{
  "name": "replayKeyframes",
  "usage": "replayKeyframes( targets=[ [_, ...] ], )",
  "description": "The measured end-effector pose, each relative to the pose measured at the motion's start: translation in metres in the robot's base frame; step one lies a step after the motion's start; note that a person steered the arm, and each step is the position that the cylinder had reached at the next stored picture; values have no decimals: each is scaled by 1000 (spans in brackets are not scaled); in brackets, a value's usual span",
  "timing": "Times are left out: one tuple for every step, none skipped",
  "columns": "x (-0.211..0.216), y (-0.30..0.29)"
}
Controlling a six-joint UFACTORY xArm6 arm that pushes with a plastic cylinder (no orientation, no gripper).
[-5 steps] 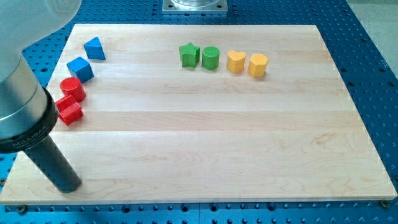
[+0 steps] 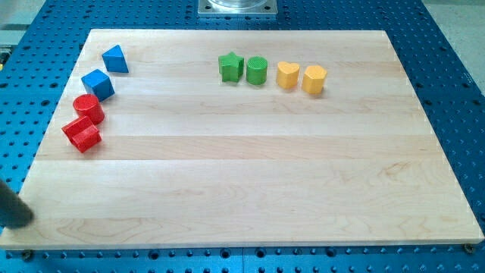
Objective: Slide the red blocks slightly to the right
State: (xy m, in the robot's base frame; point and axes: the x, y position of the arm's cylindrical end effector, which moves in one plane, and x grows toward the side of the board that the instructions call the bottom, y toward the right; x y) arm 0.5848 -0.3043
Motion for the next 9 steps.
replayKeyframes(
  targets=[
    [-1, 1],
    [-16, 0],
    [-40, 0],
    [-41, 16],
    [-45, 78],
    [-23, 28],
    [-34, 0],
    [-95, 31],
    [-138, 89]
  ],
)
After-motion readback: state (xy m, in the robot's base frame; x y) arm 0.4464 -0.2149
